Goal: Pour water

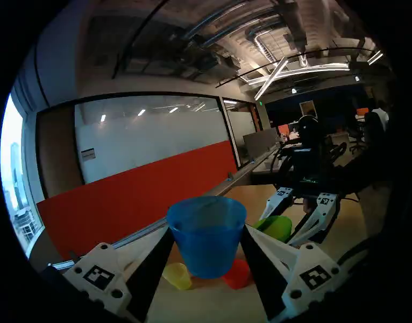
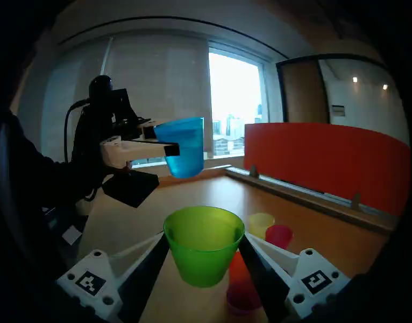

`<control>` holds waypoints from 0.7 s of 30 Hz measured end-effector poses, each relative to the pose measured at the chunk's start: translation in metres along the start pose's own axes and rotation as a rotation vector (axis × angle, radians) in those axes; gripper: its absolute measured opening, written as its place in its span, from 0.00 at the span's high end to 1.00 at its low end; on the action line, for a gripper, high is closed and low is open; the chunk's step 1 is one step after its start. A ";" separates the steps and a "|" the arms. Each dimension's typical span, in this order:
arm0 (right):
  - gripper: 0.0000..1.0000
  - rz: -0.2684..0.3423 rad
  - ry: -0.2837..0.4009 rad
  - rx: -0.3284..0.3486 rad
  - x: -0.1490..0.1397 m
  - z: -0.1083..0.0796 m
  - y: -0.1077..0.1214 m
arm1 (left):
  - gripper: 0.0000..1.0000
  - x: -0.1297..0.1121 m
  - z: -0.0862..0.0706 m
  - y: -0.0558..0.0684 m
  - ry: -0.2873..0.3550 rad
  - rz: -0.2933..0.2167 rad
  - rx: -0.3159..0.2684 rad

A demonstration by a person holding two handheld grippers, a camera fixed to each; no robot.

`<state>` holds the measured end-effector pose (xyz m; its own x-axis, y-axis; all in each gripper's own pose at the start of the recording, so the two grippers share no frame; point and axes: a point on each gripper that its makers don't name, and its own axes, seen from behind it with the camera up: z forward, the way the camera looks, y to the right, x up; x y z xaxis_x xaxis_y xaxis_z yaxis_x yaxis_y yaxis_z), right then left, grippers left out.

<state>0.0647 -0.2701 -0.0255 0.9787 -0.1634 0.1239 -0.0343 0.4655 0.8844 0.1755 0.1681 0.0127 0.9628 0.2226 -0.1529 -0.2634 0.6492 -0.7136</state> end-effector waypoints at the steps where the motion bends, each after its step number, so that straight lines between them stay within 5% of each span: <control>1: 0.09 -0.001 0.000 0.002 0.000 0.001 -0.001 | 0.18 0.000 0.000 0.000 -0.001 0.007 -0.001; 21: 0.09 -0.003 -0.002 0.062 0.000 0.017 -0.013 | 0.18 0.001 0.006 -0.002 -0.015 0.105 0.004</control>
<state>0.0614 -0.2911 -0.0297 0.9785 -0.1662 0.1222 -0.0440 0.4105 0.9108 0.1769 0.1714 0.0182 0.9289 0.3004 -0.2165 -0.3632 0.6249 -0.6911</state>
